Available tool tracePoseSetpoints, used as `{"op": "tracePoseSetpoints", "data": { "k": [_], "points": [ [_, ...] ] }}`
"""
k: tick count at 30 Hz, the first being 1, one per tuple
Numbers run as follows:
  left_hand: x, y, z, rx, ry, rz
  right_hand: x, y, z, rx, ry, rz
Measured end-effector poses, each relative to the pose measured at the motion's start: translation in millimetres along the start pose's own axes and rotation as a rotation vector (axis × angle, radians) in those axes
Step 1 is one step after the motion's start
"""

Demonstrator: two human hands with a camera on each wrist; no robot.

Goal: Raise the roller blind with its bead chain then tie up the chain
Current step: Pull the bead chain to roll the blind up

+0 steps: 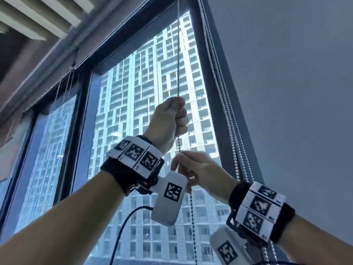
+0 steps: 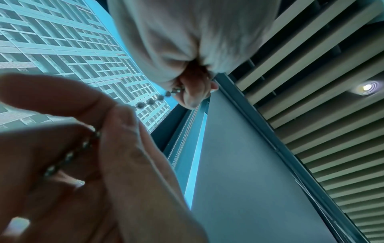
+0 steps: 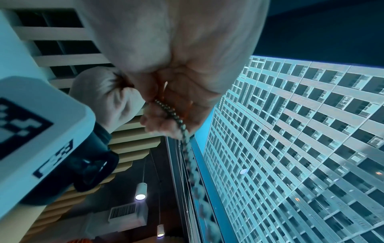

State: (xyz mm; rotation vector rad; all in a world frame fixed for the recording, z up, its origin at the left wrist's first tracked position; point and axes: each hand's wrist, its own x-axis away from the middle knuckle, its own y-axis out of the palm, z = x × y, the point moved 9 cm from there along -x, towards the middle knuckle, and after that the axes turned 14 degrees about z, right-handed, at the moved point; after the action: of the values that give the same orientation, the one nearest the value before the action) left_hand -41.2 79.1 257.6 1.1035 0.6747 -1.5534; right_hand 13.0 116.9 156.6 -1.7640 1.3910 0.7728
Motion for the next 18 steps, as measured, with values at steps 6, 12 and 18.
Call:
{"op": "tracePoseSetpoints", "data": {
  "k": [6,12,18],
  "points": [
    [10,13,1,0.036,0.010,-0.048,-3,-3,-6,-0.003,-0.005,-0.021],
    [11,7,-8,0.037,0.006,-0.058,-2,0,3,0.014,0.002,-0.060],
    [8,-4,-9,0.002,0.010,-0.048,-6,-9,-4,0.023,-0.025,-0.037]
  ]
}}
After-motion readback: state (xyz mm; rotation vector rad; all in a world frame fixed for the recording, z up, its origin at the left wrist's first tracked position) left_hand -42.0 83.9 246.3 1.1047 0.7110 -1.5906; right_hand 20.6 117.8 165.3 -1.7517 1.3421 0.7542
